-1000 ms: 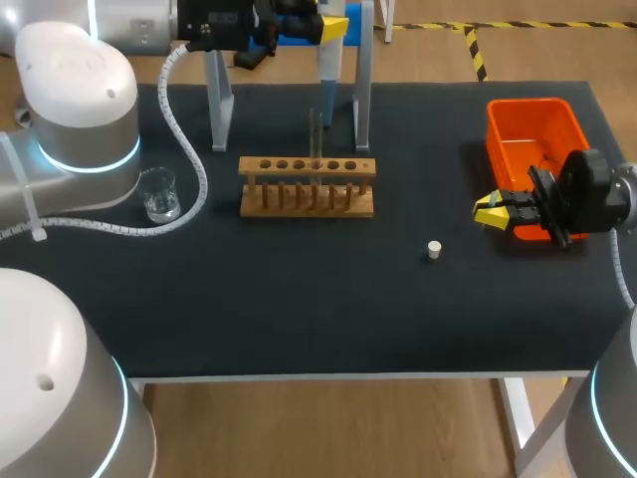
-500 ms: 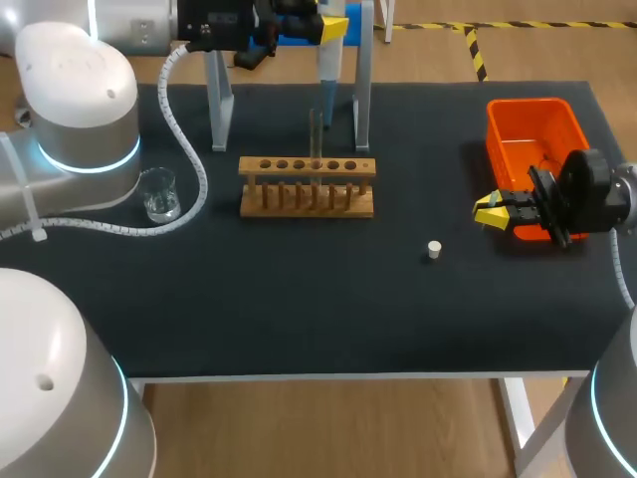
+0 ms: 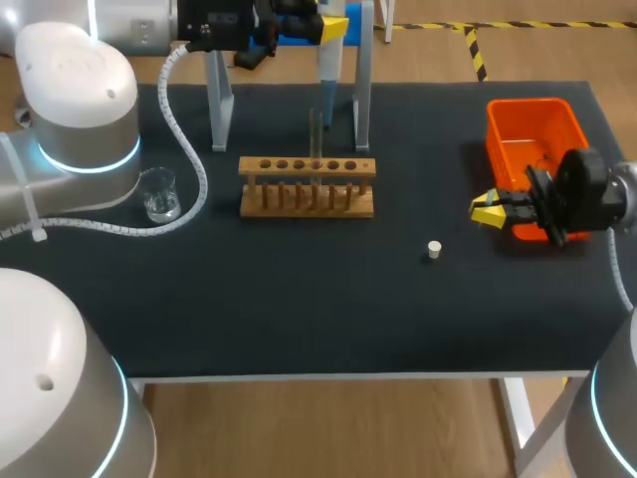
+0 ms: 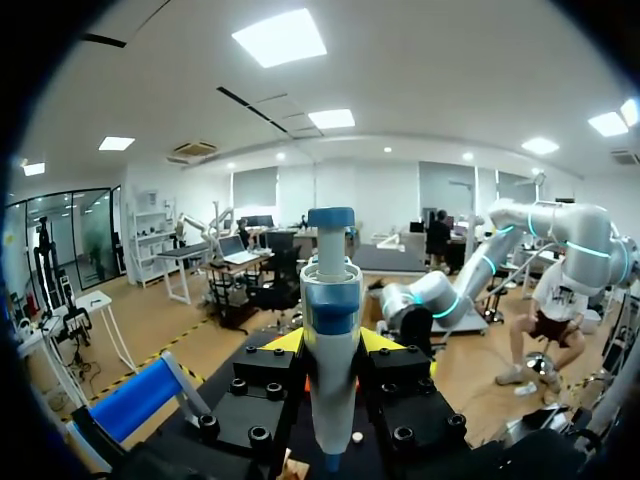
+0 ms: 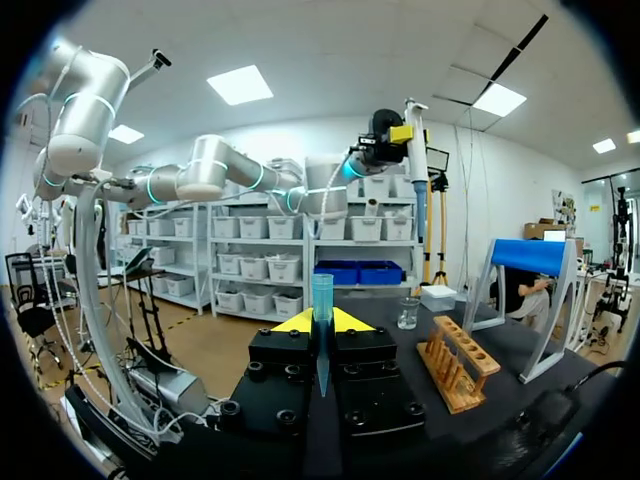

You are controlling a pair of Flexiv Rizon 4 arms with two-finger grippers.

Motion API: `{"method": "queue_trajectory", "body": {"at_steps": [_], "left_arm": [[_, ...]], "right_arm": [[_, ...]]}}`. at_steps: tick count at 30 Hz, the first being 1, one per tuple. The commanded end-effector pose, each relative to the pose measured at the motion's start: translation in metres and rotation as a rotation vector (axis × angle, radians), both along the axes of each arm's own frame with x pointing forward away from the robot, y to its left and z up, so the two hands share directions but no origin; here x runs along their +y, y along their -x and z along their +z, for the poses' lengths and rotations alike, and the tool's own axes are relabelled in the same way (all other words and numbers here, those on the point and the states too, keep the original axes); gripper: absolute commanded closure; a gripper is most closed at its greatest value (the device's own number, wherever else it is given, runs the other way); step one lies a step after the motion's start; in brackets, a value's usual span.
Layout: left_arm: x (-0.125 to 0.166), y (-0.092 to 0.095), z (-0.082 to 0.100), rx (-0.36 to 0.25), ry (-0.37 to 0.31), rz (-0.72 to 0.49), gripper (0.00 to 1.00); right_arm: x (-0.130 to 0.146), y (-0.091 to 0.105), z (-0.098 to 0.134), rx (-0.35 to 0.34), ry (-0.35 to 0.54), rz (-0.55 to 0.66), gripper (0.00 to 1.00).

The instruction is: Invert the test tube, pick up the pipette, mount the tip to pipette, aspirate from beaker and dispense into the tube, eject the tip, return the pipette, and cap with the stopper.

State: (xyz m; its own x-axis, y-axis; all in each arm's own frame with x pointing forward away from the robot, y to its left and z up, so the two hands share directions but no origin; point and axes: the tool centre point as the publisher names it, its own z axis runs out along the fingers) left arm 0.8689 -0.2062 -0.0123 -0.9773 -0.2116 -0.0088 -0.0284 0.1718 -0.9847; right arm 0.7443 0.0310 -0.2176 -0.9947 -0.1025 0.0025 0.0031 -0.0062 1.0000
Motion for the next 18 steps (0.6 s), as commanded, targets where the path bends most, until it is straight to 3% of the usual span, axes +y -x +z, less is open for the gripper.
{"method": "queue_trajectory", "body": {"at_steps": [1,18], "left_arm": [[0.001,0.000,0.000,-0.001,0.001,-0.001,1.00],[0.001,0.000,0.000,-0.001,0.001,-0.001,1.00]], "right_arm": [[0.020,-0.018,-0.002,0.007,0.014,0.017,1.00],[0.088,-0.071,0.000,-0.027,0.025,0.041,1.00]]}}
